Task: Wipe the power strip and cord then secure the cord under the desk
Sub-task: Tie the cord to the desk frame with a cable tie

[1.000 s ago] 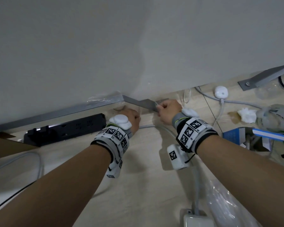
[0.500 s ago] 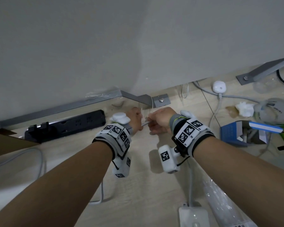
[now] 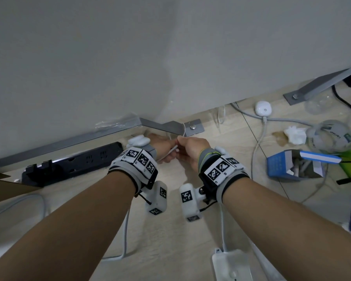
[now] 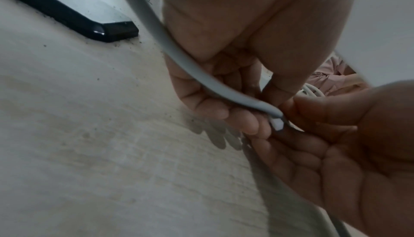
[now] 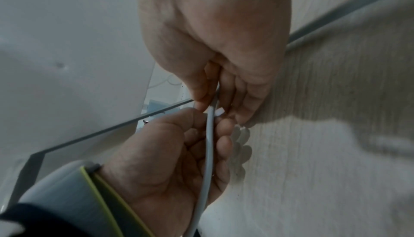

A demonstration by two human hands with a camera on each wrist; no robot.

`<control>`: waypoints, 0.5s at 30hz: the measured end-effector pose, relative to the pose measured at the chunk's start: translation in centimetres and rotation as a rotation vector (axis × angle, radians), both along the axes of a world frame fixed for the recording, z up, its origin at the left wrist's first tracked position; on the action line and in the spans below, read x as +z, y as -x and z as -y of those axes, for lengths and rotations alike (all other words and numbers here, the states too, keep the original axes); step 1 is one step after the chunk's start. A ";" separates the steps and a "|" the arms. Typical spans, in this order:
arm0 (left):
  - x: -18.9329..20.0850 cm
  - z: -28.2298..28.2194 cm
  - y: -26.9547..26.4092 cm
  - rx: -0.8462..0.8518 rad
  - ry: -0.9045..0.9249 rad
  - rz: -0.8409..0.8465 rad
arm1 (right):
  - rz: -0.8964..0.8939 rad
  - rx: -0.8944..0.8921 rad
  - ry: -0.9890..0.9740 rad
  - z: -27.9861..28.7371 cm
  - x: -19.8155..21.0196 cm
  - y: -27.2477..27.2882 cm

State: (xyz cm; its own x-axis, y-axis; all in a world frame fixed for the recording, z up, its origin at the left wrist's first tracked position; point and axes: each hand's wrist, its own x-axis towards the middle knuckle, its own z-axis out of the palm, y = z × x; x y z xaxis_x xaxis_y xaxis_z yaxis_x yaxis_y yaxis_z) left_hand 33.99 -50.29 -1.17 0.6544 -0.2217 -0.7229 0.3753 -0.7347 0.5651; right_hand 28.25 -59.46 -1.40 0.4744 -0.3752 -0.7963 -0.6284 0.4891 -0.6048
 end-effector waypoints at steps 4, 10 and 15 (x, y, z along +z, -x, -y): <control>-0.2 0.2 0.6 -0.005 0.040 0.065 | -0.016 -0.008 0.005 0.0 0.1 -0.3; -1.6 -1.0 1.6 -0.327 -0.048 0.580 | -0.038 0.000 -0.037 0.9 1.6 -0.8; -3.0 -2.3 2.5 -0.420 0.082 0.776 | -0.022 0.039 -0.043 1.0 1.6 -1.1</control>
